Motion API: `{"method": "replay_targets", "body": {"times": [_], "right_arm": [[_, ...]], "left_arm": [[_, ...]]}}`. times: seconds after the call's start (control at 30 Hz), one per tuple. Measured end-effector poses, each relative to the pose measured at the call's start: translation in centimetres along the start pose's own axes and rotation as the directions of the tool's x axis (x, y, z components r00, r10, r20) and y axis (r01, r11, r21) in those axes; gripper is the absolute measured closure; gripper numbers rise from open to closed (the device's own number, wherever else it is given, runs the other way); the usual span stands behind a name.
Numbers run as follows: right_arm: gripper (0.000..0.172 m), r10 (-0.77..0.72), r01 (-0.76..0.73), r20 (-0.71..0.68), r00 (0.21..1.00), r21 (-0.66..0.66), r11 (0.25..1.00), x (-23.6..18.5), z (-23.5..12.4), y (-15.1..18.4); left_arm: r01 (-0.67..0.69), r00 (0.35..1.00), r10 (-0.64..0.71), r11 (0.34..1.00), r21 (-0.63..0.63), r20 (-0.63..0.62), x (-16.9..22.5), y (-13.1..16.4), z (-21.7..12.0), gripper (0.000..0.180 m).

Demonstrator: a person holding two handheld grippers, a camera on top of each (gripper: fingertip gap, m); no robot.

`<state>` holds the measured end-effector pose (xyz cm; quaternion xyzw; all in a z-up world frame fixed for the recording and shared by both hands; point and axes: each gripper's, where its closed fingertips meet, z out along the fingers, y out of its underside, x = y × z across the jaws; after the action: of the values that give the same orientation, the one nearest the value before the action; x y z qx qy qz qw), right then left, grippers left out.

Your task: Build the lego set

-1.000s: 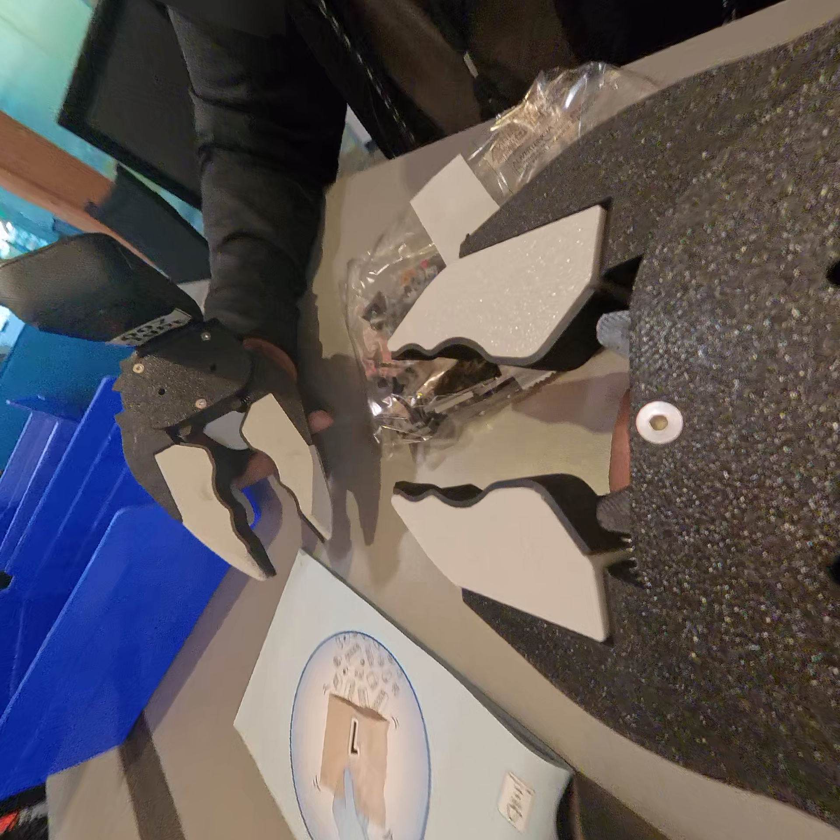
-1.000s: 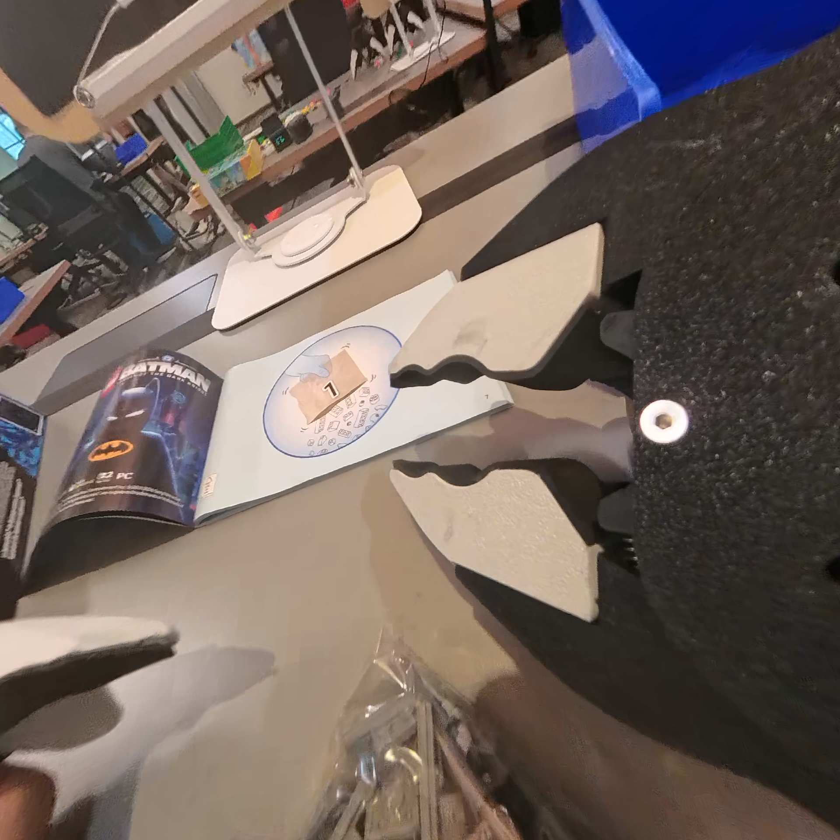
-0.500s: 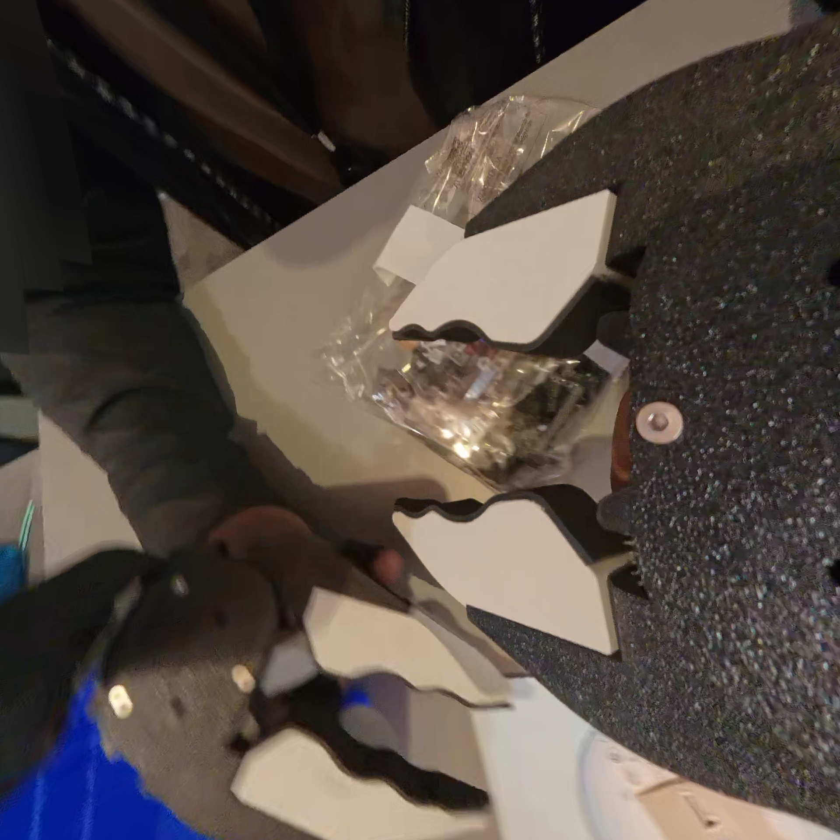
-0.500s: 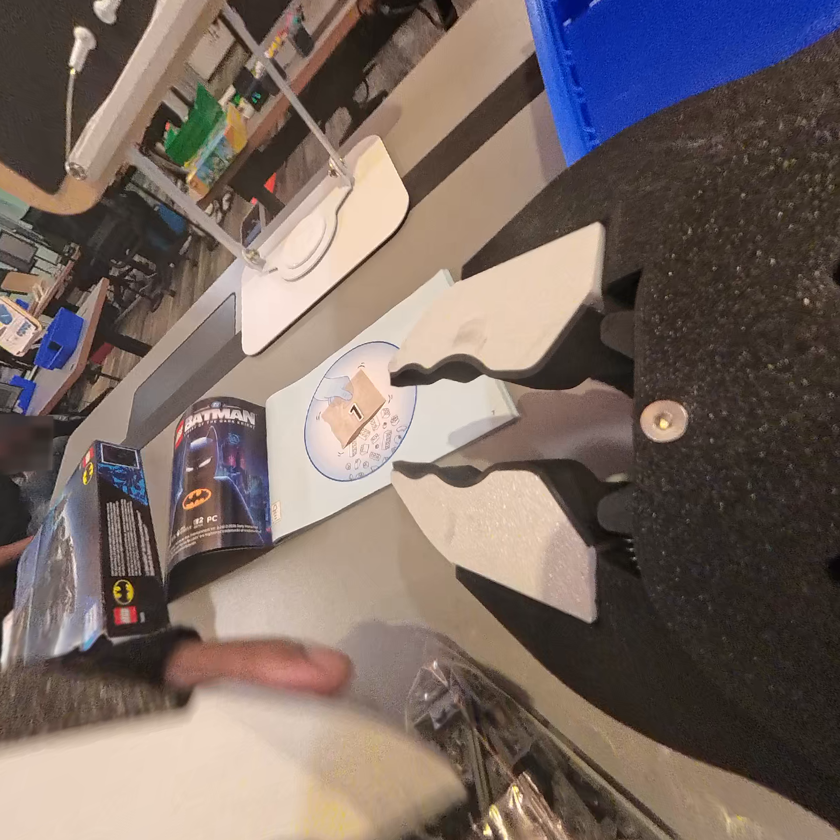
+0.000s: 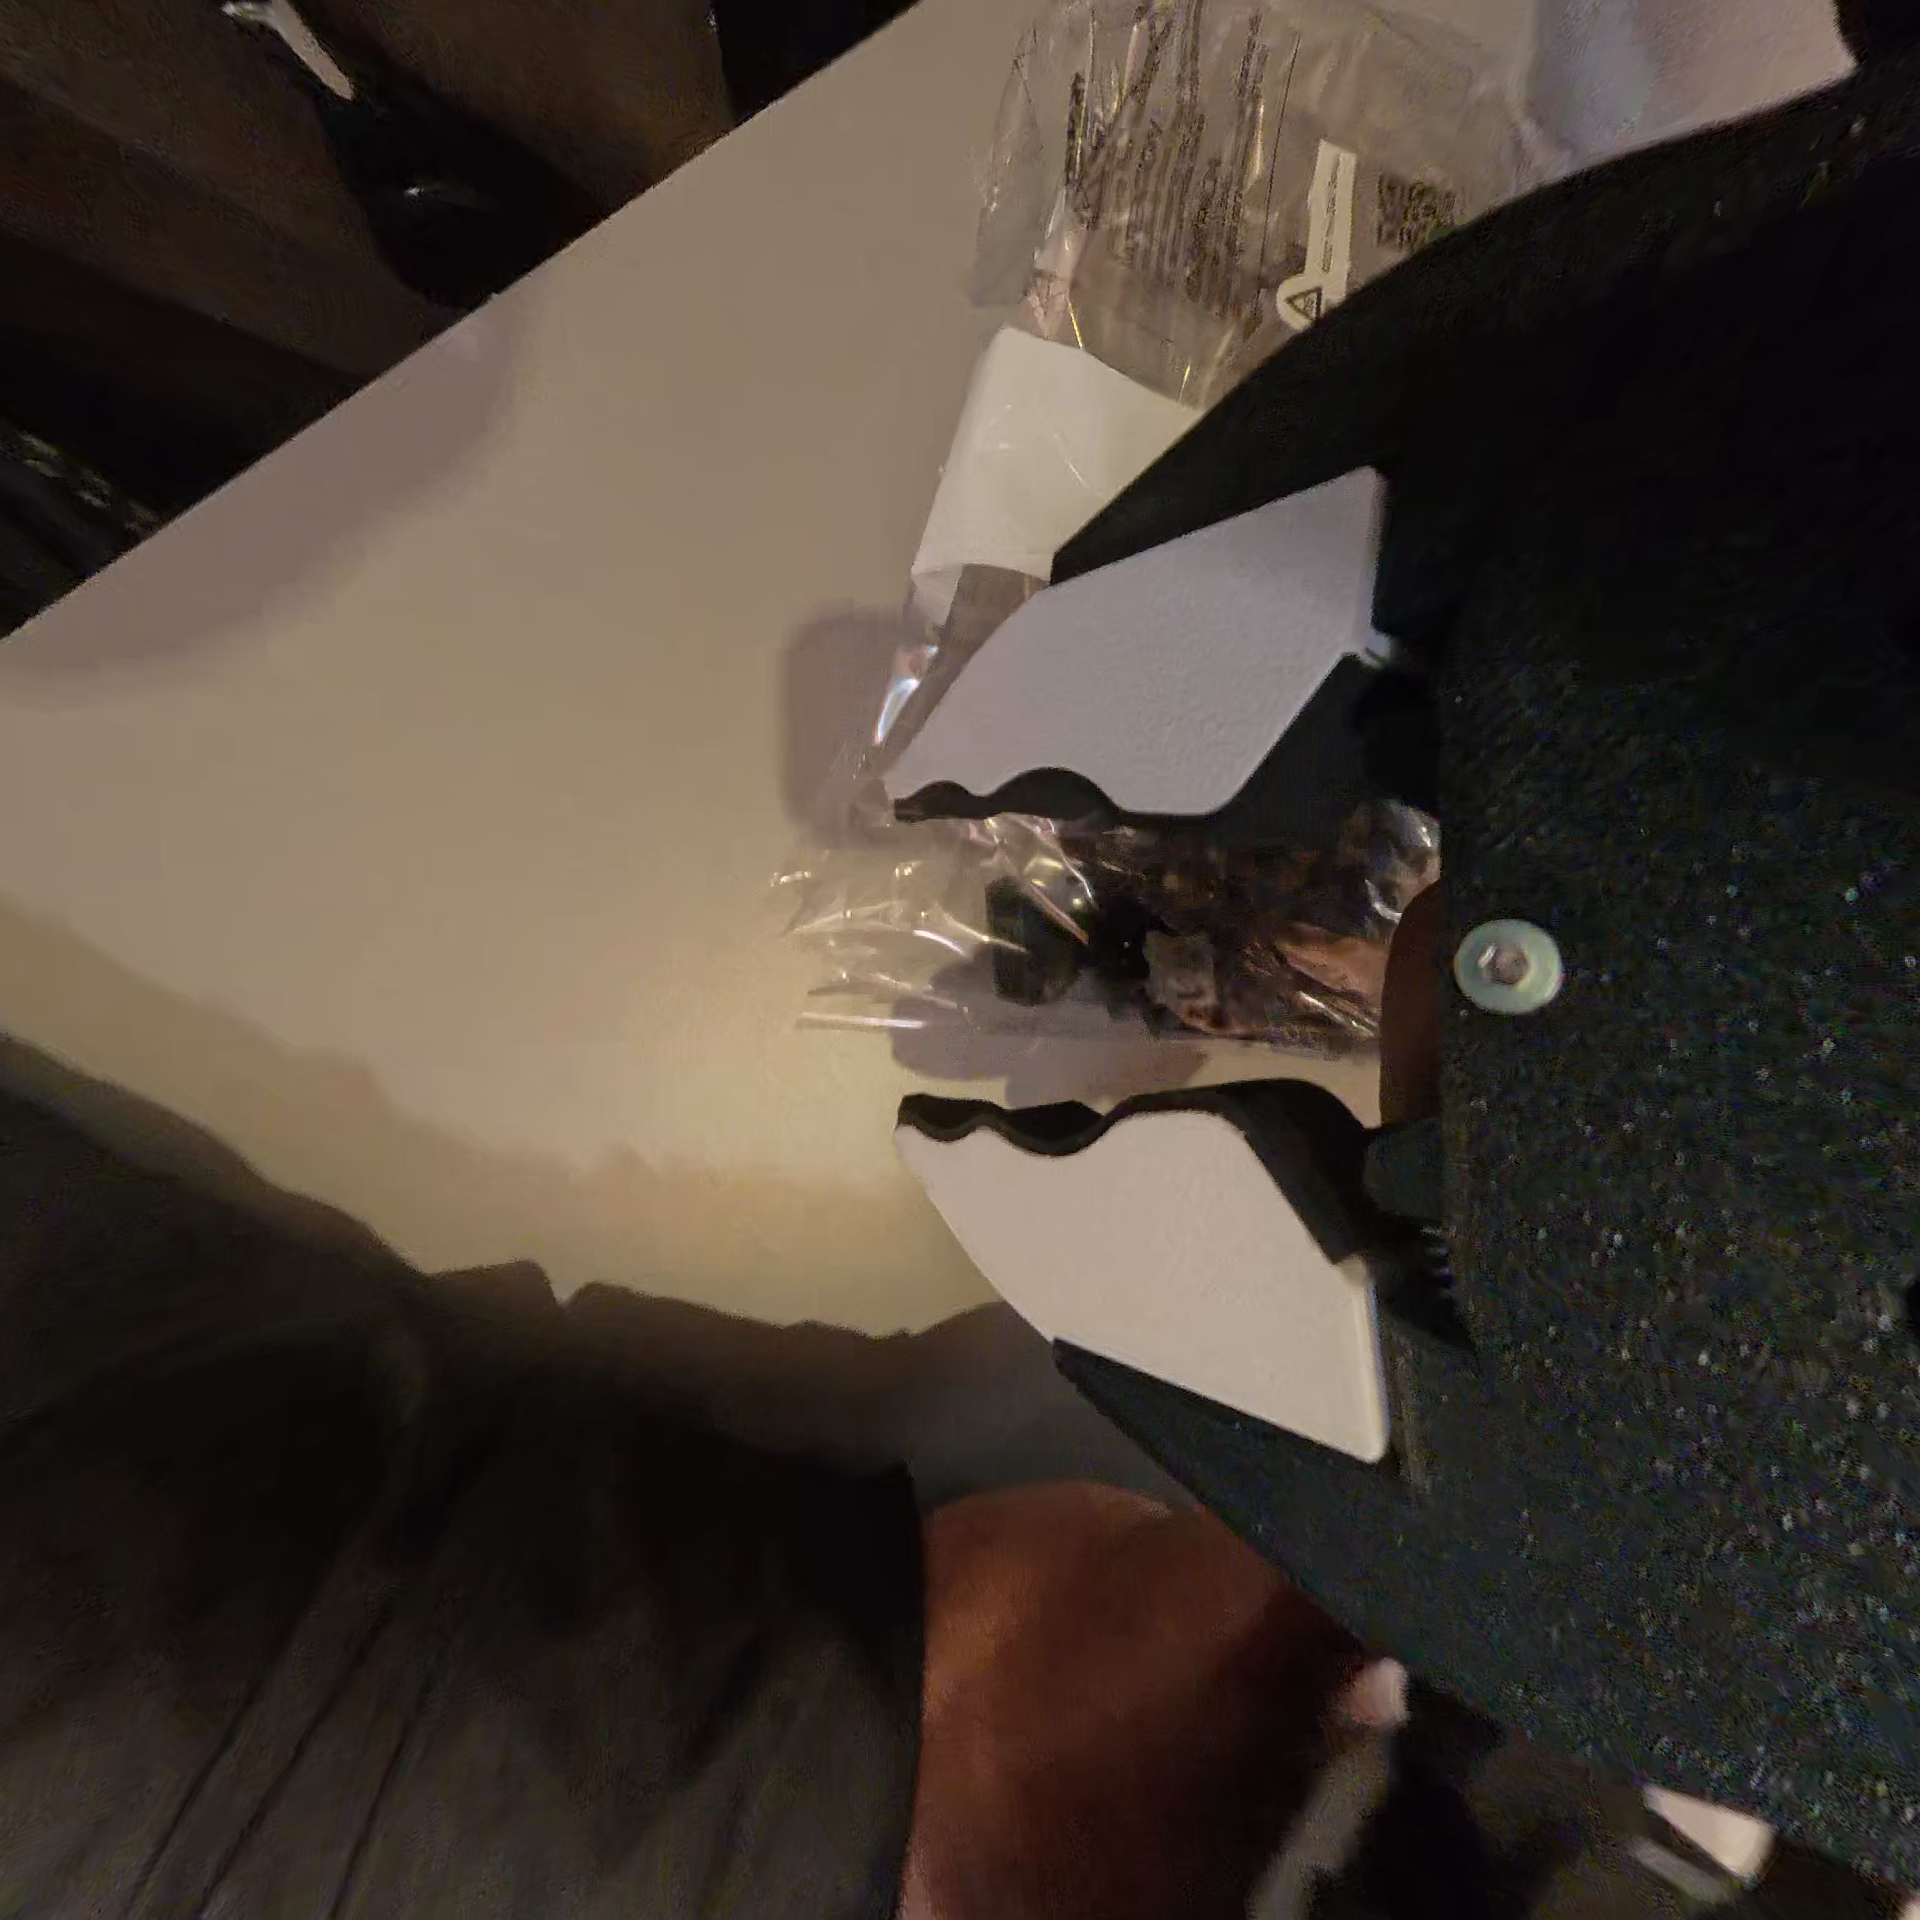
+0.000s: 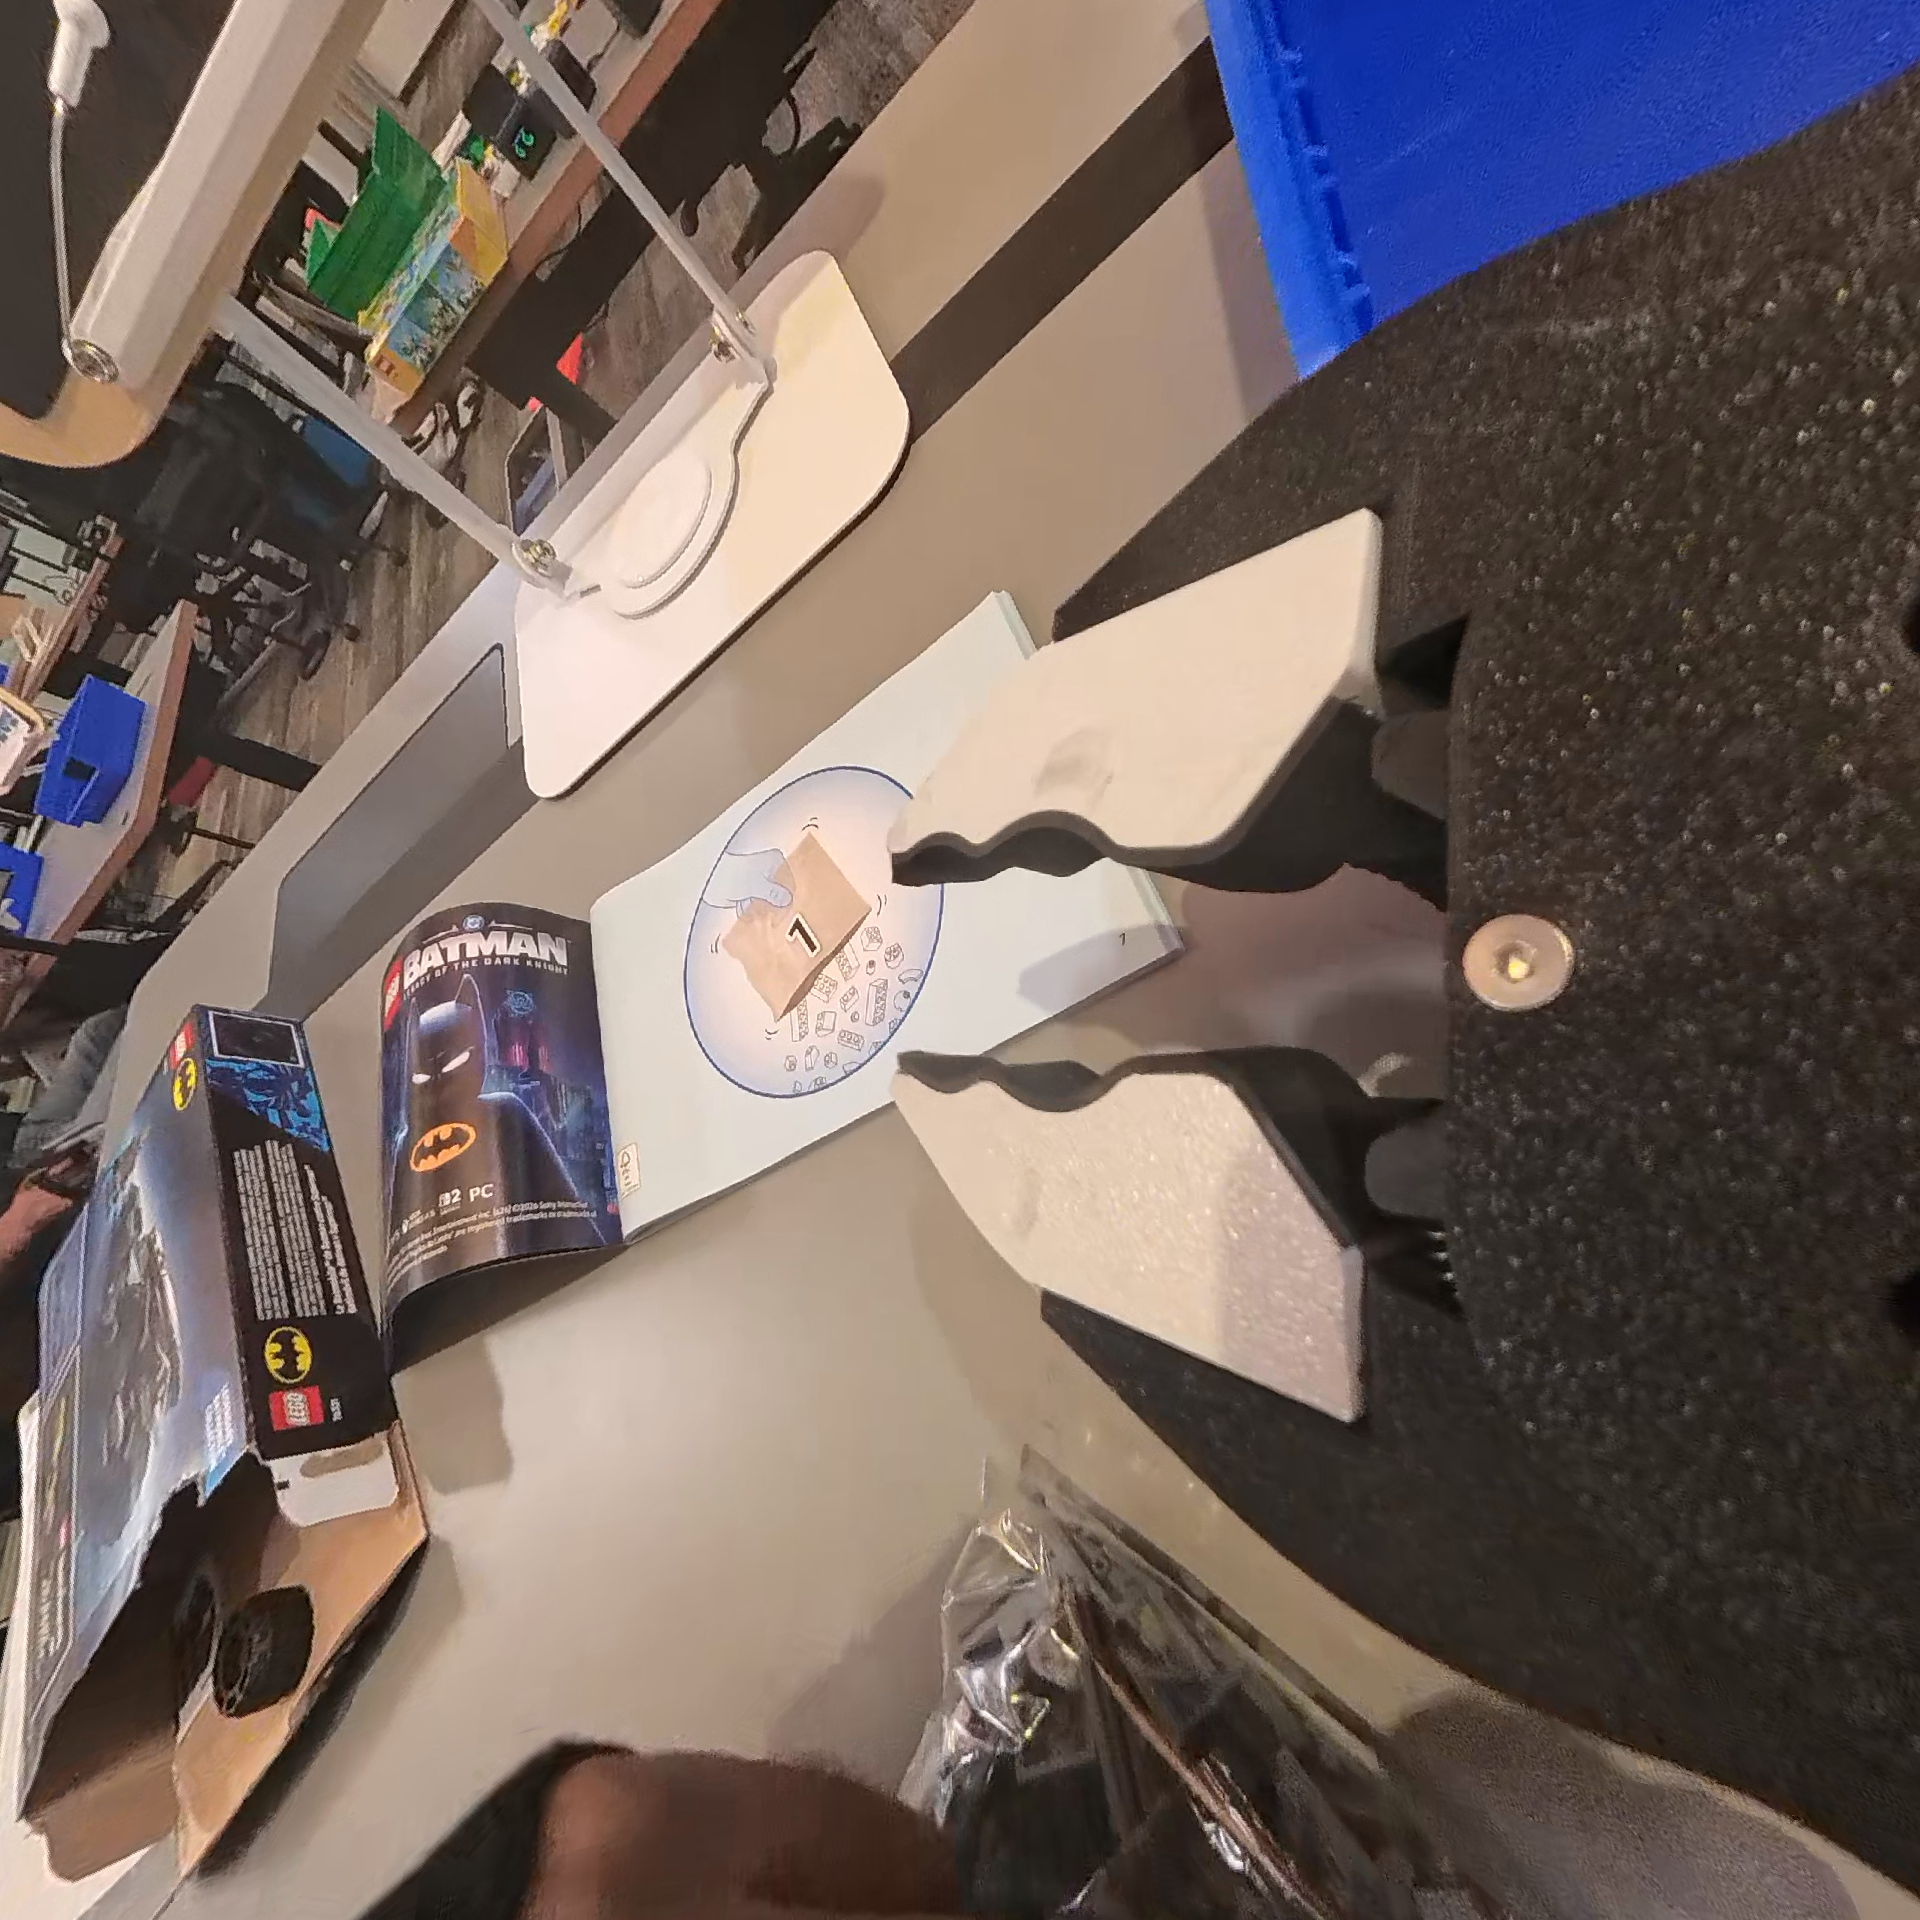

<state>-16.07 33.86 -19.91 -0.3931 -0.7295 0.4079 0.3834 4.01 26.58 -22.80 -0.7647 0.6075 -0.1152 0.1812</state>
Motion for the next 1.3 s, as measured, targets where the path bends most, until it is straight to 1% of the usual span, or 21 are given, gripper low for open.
{"method": "replay_targets", "body": {"times": [0.1,0.17,0.27,0.4,0.5,0.57,0.63,0.73,0.83,0.93,0.97,1.03,1.13,1.3], "right_arm": [[0.140,0.004,-0.004,0.007,1.000,0.000,1.000,0.0,0.0,0.0],[0.140,0.005,-0.005,0.010,1.000,0.001,1.000,-0.1,0.0,0.0],[0.140,0.004,-0.004,0.013,1.000,0.005,1.000,-0.1,0.0,-0.1],[0.140,0.007,-0.007,0.015,1.000,0.011,1.000,-0.1,-0.1,-0.1],[0.140,0.012,-0.012,0.014,1.000,0.023,1.000,0.0,-0.2,-0.3],[0.140,0.017,-0.018,0.015,1.000,0.030,0.999,0.0,-0.3,-0.3],[0.140,0.023,-0.023,0.017,1.000,0.032,0.999,0.1,-0.4,-0.3],[0.140,0.032,-0.033,0.025,0.999,0.020,0.999,0.0,-0.5,-0.1],[0.139,0.067,-0.069,0.048,0.997,0.023,0.997,-0.4,-0.8,-0.2],[0.138,0.137,-0.145,0.120,0.983,0.058,0.988,-1.5,-1.1,-1.0],[0.137,0.155,-0.167,0.151,0.976,0.072,0.983,-2.1,-1.1,-1.3],[0.136,0.164,-0.187,0.207,0.965,0.095,0.978,-3.4,-1.0,-2.1],[0.136,0.154,-0.203,0.294,0.943,0.142,0.969,-6.1,-0.8,-3.7],[0.137,0.122,-0.225,0.424,0.897,0.203,0.953,-10.1,-0.4,-6.0]], "left_arm": [[0.035,0.996,-0.040,0.997,-0.064,-0.079,0.7,0.5,1.1,0.129],[0.048,0.995,-0.056,0.994,-0.100,-0.077,0.5,1.0,1.7,0.139],[0.077,0.994,-0.083,0.993,-0.092,-0.070,0.5,1.3,1.7,0.151],[0.135,0.990,-0.134,0.991,-0.017,0.035,-0.4,2.0,0.3,0.159],[0.195,0.970,-0.207,0.975,0.105,0.126,-1.1,2.6,-1.6,0.163],[0.230,0.945,-0.269,0.950,0.209,0.184,-1.5,3.3,-3.1,0.166],[0.254,0.909,-0.341,0.909,0.330,0.239,-1.9,4.2,-4.9,0.168],[0.262,0.842,-0.453,0.818,0.512,0.294,-2.2,6.1,-7.7,0.169],[0.241,0.771,-0.560,0.697,0.675,0.303,-1.9,8.2,-10.3,0.171],[0.182,0.717,-0.635,0.569,0.802,0.288,-1.2,9.8,-12.8,0.175],[0.163,0.704,-0.652,0.533,0.830,0.281,-1.0,10.3,-13.6,0.175],[0.134,0.686,-0.675,0.485,0.864,0.272,-0.7,11.0,-14.7,0.175],[0.093,0.664,-0.696,0.438,0.894,0.272,-0.3,11.9,-15.8,0.175],[0.079,0.623,-0.745,0.362,0.929,0.237,-0.1,13.2,-16.4,0.176]]}}
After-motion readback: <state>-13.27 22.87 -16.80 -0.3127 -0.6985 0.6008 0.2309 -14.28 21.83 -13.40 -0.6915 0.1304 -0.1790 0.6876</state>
